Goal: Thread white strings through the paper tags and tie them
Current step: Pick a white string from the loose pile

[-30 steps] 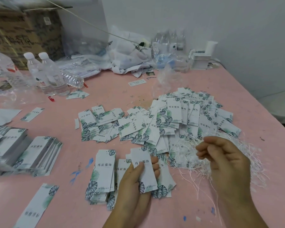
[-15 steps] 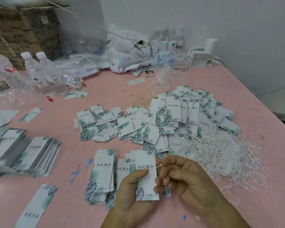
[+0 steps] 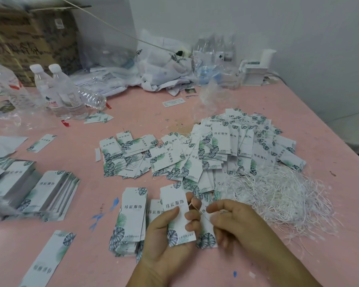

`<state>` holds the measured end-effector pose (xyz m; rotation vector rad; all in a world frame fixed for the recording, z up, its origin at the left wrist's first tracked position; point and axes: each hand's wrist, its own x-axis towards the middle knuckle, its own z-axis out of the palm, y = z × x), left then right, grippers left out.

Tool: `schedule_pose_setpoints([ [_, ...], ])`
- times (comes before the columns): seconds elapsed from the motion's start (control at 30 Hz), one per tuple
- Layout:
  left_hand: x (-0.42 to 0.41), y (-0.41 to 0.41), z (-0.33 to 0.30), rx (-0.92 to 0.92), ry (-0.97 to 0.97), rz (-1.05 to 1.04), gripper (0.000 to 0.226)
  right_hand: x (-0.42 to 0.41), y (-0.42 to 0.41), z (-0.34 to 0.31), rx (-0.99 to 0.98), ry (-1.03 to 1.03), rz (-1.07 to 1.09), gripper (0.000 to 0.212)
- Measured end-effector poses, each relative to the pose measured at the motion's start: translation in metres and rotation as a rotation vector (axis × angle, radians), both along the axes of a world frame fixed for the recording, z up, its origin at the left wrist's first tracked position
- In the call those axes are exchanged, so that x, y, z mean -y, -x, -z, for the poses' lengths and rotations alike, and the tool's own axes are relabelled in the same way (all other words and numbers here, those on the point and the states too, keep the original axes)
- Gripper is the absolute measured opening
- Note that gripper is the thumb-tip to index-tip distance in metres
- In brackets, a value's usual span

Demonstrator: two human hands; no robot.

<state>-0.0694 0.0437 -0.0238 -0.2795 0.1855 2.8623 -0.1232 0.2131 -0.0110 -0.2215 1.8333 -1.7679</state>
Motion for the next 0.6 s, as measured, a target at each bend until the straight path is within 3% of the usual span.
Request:
schedule_pose_setpoints([
  [0.1,0.001,0.003,0.001,0.005,0.045,-0.05,0.051,-0.002,0.0,-0.001,-0.028,-0.147,-0.111,0.017],
  [0.17,0.002,0.004,0.003,-0.007,0.037,-0.067,0.051,-0.005,0.002,-0.004,-0.056,-0.212,-0.175,0.005],
  [0.27,0.003,0.006,0.006,-0.011,0.057,-0.116,0.054,-0.007,0.004,-0.007,-0.131,-0.241,-0.18,0.014],
  [0.37,0.005,0.01,0.009,0.024,0.115,-0.185,0.055,-0.015,0.009,-0.01,-0.168,-0.199,-0.078,0.006],
  [0.6,0.004,0.012,0.014,0.088,0.193,-0.233,0.062,-0.032,0.022,-0.003,0.012,0.142,0.073,0.032],
])
